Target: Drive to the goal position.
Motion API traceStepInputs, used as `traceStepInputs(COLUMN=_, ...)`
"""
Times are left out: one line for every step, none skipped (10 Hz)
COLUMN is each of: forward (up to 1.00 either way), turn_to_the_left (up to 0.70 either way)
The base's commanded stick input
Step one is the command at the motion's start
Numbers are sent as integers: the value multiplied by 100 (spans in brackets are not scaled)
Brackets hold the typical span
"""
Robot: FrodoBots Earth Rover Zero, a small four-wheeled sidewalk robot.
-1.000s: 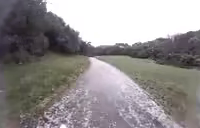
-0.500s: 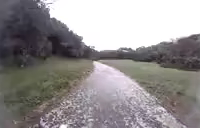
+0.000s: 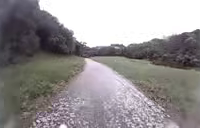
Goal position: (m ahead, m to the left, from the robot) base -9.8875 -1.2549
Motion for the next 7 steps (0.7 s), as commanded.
traceStepInputs(forward=100, turn_to_the_left=0)
traceStepInputs(forward=100, turn_to_the_left=0)
traceStepInputs(forward=100, turn_to_the_left=0)
traceStepInputs(forward=100, turn_to_the_left=0)
traceStepInputs(forward=100, turn_to_the_left=0)
traceStepInputs(forward=100, turn_to_the_left=0)
traceStepInputs(forward=100, turn_to_the_left=0)
